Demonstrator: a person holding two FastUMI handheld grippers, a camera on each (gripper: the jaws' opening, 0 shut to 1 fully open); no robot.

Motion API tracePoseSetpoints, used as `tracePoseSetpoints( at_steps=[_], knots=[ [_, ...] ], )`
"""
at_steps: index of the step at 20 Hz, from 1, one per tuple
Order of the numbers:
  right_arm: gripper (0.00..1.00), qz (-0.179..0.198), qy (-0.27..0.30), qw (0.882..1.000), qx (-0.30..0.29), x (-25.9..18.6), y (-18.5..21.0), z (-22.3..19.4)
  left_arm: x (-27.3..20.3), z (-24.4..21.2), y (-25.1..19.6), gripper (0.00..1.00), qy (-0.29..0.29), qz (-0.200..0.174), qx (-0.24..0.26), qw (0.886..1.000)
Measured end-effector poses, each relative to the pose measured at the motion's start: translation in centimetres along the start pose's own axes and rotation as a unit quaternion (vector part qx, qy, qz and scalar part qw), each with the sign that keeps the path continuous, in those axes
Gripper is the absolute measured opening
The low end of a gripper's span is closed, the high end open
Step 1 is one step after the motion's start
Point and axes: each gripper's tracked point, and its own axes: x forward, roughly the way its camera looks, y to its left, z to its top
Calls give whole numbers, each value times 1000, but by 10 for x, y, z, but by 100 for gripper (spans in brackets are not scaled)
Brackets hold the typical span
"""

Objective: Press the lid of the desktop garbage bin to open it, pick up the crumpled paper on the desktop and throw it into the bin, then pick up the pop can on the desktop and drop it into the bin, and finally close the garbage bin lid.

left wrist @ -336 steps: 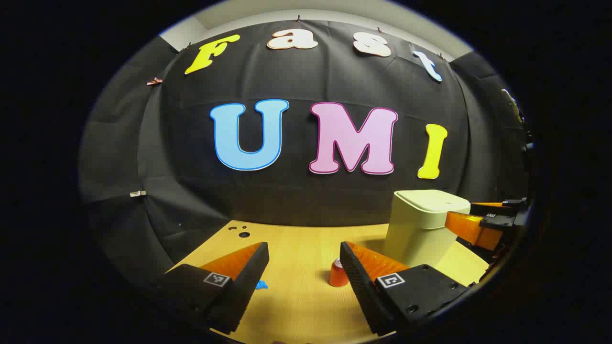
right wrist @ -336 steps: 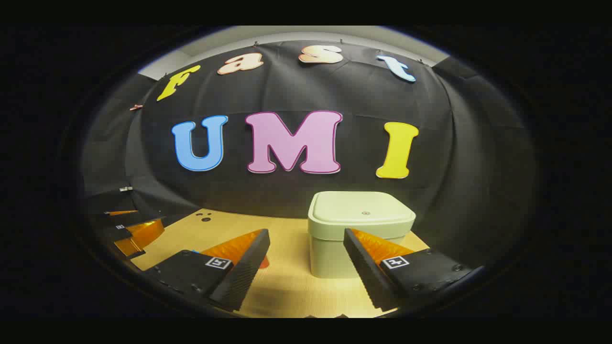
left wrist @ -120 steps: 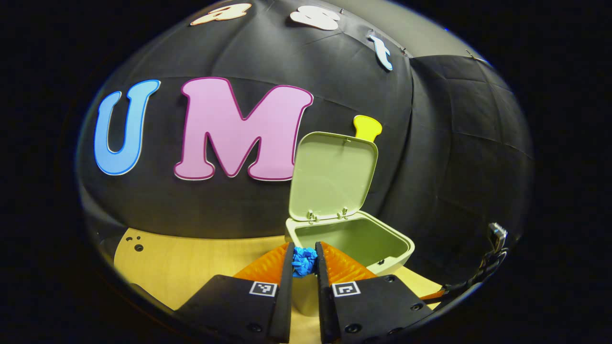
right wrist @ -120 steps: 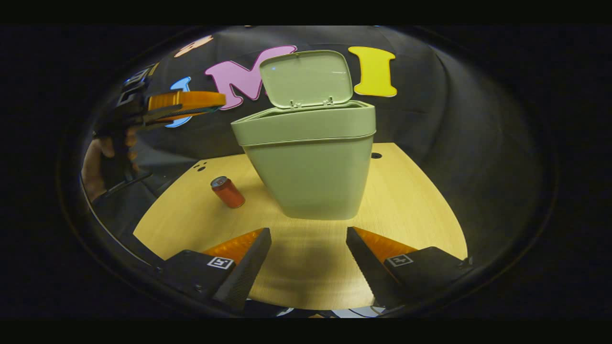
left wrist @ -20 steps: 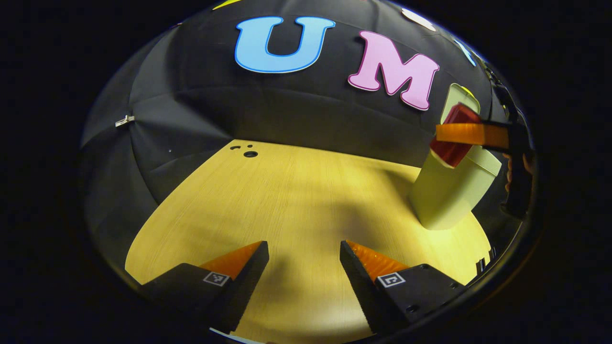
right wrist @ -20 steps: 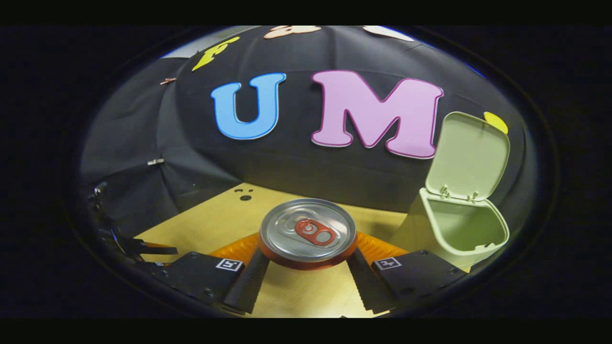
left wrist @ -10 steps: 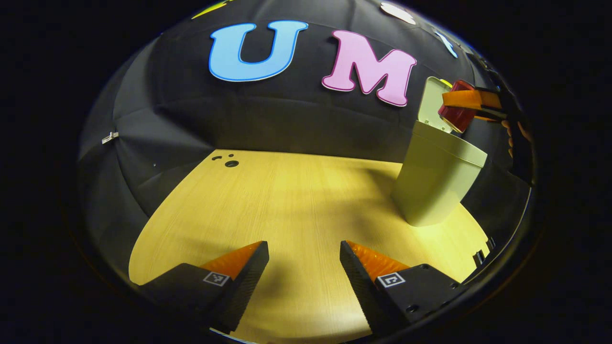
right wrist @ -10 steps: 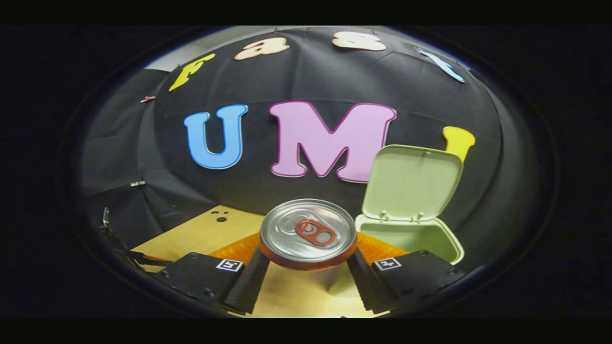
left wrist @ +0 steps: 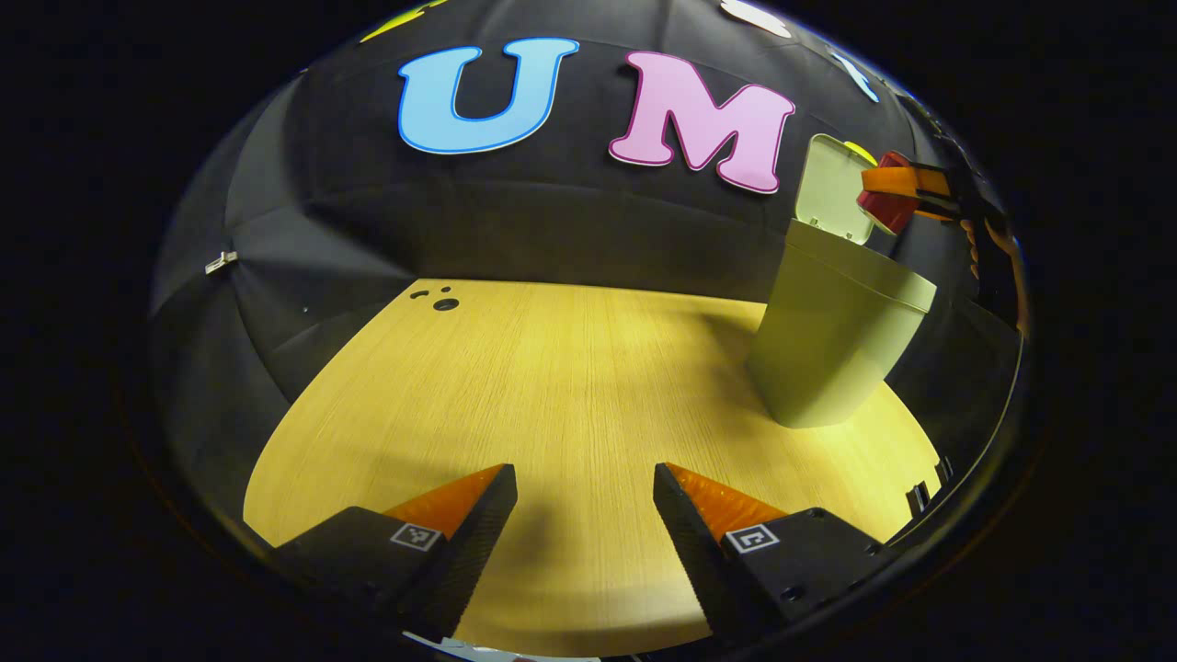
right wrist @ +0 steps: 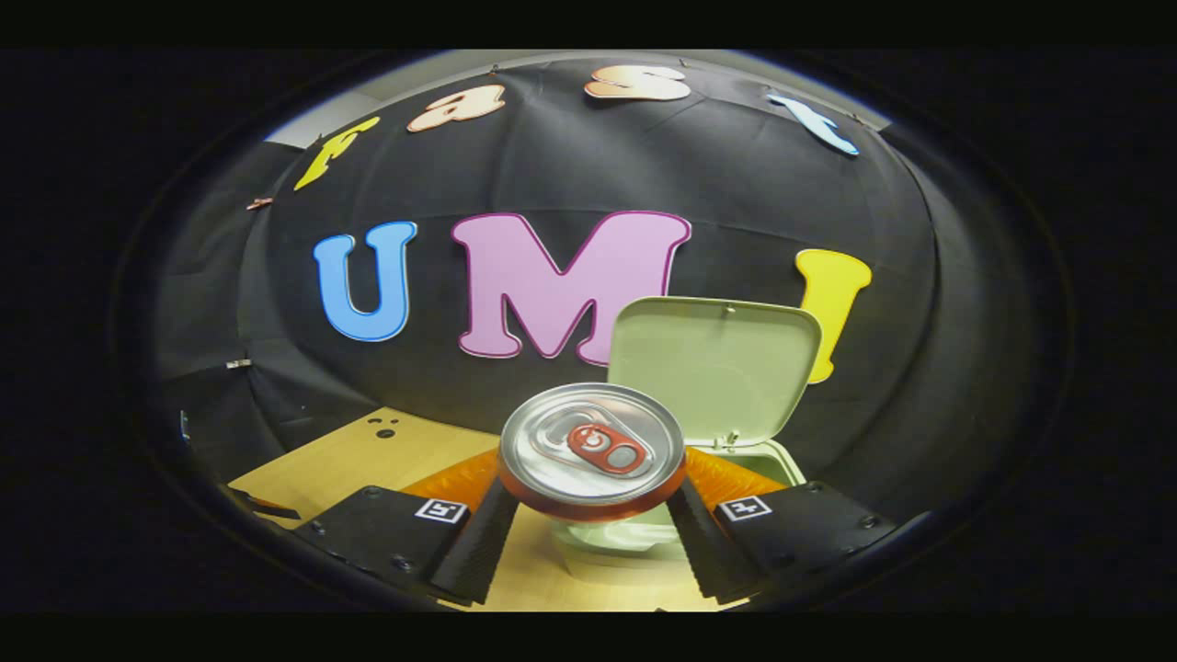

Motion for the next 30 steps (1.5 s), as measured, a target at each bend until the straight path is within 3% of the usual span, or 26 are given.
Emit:
tracePoseSetpoints(
  at_steps=[6, 13, 20, 21, 22, 24, 30],
  knots=[
    [83, 21, 16, 1000, 1, 18, -36, -20, 0, 7, -25, 96, -9, 47, -29, 998],
    [83, 60, 48, 997, 16, 40, -46, -55, -12, 6, -46, 96, -18, 105, -58, 993],
    [86, 60, 62, 996, 8, 48, -45, -70, -18, -10, -62, 96, -6, 99, -49, 994],
    [82, 54, 61, 997, 5, 48, -46, -69, -19, -12, -62, 96, -5, 96, -49, 994],
    [92, 50, 59, 997, 4, 47, -46, -69, -21, -10, -63, 96, -4, 93, -47, 995],
    [98, 44, 52, 998, 9, 41, -44, -62, -27, -8, -57, 96, -8, 90, -37, 995],
    [98, 15, 15, 1000, 10, 21, -50, -12, -43, -14, -36, 96, -9, 84, -29, 996]
  ],
)
